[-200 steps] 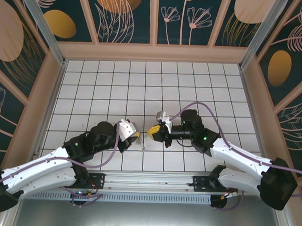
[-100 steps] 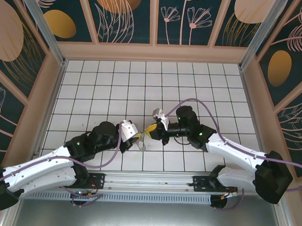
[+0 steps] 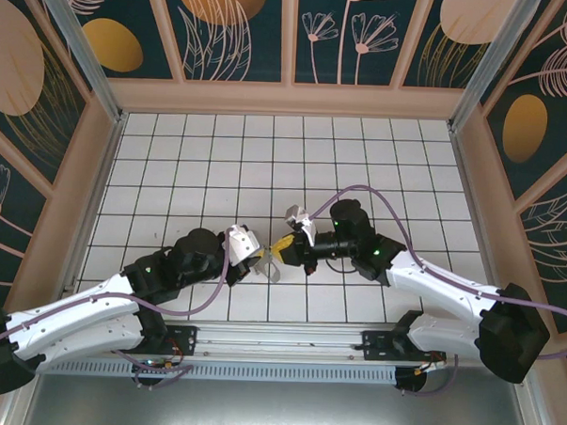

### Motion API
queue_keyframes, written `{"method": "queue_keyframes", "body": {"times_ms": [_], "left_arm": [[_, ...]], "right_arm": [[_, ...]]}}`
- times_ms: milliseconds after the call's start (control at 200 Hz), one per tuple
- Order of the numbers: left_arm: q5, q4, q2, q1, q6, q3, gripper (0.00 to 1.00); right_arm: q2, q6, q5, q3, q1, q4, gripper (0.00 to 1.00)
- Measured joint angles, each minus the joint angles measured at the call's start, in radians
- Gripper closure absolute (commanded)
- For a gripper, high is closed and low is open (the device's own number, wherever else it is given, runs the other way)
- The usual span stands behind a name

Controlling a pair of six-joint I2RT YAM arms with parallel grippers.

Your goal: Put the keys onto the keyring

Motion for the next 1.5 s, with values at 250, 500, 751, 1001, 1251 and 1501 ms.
{"method": "queue_keyframes", "body": {"times_ms": [250, 500, 751, 1001, 1251, 1501], "left_arm": [[0.0, 0.0, 0.0, -0.001, 0.006, 0.002, 1.0], [-0.011, 0.0, 0.002, -0.005, 0.014, 0.002, 1.0], [-0.019, -0.001, 0.004, -0.015, 0.021, 0.002, 1.0], [-0.029, -0.008, 0.004, -0.016, 0.021, 0.002, 1.0], [-0.035, -0.012, 0.004, -0.021, 0.021, 0.002, 1.0], [-0.033, -0.014, 0.004, -0.027, 0.022, 0.003, 1.0]], "right_arm": [[0.008, 0.011, 0.006, 0.001, 0.003, 0.014, 1.0], [0.03, 0.011, 0.028, 0.026, 0.003, 0.002, 1.0], [0.032, 0.018, 0.047, 0.034, 0.0, -0.01, 1.0], [0.047, 0.018, 0.055, 0.048, -0.003, -0.04, 1.0], [0.051, 0.018, 0.058, 0.048, -0.011, -0.065, 1.0], [0.07, 0.027, 0.077, 0.048, -0.018, -0.072, 1.0]]}}
